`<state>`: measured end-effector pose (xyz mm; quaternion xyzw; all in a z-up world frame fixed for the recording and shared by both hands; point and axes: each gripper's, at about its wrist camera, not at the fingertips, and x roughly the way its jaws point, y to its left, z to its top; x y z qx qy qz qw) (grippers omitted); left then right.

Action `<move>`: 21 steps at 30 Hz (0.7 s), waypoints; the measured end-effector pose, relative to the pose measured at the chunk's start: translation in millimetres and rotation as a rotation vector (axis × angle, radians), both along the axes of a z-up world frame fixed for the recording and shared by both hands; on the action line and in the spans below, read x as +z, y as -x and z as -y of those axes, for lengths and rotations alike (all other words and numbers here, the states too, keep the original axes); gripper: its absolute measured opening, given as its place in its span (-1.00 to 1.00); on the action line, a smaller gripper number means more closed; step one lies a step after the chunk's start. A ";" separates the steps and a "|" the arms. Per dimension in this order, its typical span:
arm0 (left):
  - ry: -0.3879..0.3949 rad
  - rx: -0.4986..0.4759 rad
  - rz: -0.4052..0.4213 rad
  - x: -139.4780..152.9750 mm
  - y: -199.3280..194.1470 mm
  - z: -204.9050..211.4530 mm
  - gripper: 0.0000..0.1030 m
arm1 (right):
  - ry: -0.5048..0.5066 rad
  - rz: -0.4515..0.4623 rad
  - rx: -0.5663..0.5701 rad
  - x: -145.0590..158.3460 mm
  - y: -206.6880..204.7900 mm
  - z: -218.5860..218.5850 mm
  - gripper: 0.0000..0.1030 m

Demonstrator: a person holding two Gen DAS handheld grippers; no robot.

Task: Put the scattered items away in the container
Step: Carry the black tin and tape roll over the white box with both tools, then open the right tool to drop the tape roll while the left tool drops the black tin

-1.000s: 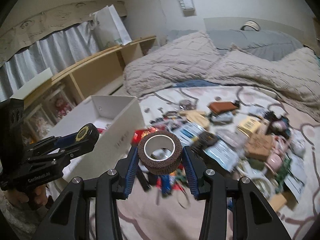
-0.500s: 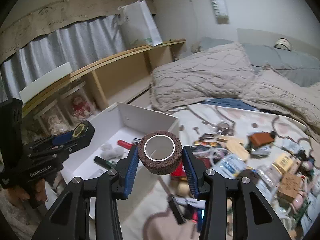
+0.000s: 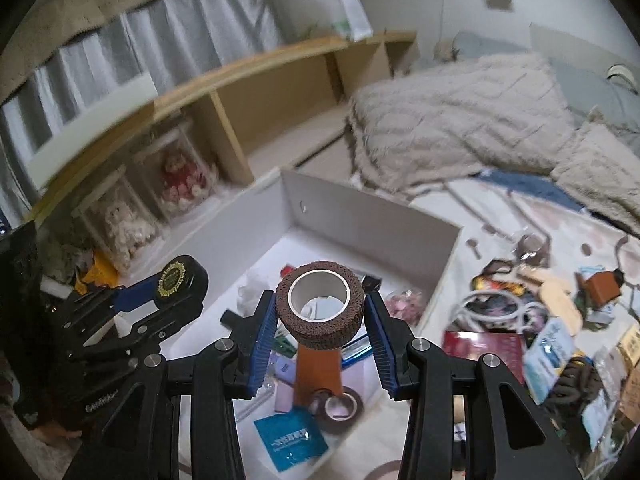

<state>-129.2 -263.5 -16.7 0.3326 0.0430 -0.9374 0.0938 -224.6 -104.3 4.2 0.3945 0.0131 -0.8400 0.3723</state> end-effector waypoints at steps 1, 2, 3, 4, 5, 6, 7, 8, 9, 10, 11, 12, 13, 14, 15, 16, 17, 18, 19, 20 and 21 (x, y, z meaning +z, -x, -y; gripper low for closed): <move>0.001 0.002 0.006 -2.1 0.4 1.2 -0.03 | -0.013 0.019 0.007 -3.6 3.1 6.4 -0.13; 0.001 0.004 0.013 -4.5 0.5 2.8 -0.03 | -0.029 0.037 0.013 -7.7 6.0 12.7 -0.13; 0.000 0.005 0.019 -6.3 0.7 4.1 -0.03 | -0.050 0.057 0.016 -12.6 10.0 19.7 -0.13; -0.002 0.005 0.027 -8.9 0.9 6.1 -0.03 | -0.070 0.071 0.019 -16.3 13.1 25.4 -0.13; -0.004 0.008 0.036 -11.3 0.9 8.4 -0.03 | -0.090 0.083 0.022 -19.7 16.1 30.8 -0.13; -0.005 0.012 0.046 -14.1 1.3 10.9 -0.03 | -0.117 0.092 0.025 -24.4 19.4 36.3 -0.13; -0.006 0.016 0.054 -15.7 2.0 13.2 -0.03 | -0.139 0.095 0.026 -28.1 21.4 40.5 -0.13; -0.007 0.019 0.060 -17.3 2.4 15.2 -0.03 | -0.163 0.095 0.025 -31.8 23.1 44.4 -0.13; -0.009 0.021 0.066 -18.7 2.8 17.0 -0.03 | -0.190 0.093 0.022 -35.6 25.8 47.6 -0.13; -0.010 0.023 0.070 -19.9 3.4 18.5 -0.03 | -0.210 0.092 0.019 -38.6 28.3 49.4 -0.13; -0.010 0.026 0.075 -21.0 3.8 20.1 -0.03 | -0.225 0.093 0.016 -41.4 30.8 50.8 -0.13; -0.009 0.029 0.079 -22.2 4.1 21.5 -0.03 | -0.239 0.093 0.013 -44.3 33.4 52.3 -0.13; -0.008 0.030 0.083 -23.1 4.5 22.2 -0.03 | -0.252 0.092 0.010 -46.8 36.1 53.4 -0.13; -0.006 0.030 0.089 -24.3 4.8 23.1 -0.03 | -0.265 0.090 0.009 -49.8 38.8 54.4 -0.13; -0.003 0.027 0.096 -25.8 5.0 23.4 -0.03 | -0.277 0.085 0.010 -52.7 40.9 55.3 -0.13; -0.001 0.024 0.100 -27.0 5.2 23.6 -0.03 | -0.287 0.081 0.010 -55.0 43.5 55.8 -0.13; 0.000 0.023 0.102 -28.1 5.1 23.9 -0.03 | -0.297 0.082 0.005 -57.5 46.5 56.2 -0.13; -0.002 0.023 0.105 -29.1 5.0 24.6 -0.03 | -0.309 0.085 0.001 -60.6 49.5 57.0 -0.13; -0.003 0.022 0.108 -30.1 4.9 25.4 -0.03 | -0.317 0.084 0.001 -61.9 51.6 59.0 -0.13; -0.004 0.023 0.110 -30.8 4.6 26.1 -0.03 | -0.326 0.075 0.001 -62.0 52.1 60.8 -0.13; -0.003 0.024 0.111 -31.4 4.3 27.0 -0.03 | -0.337 0.067 -0.001 -62.0 52.3 61.6 -0.13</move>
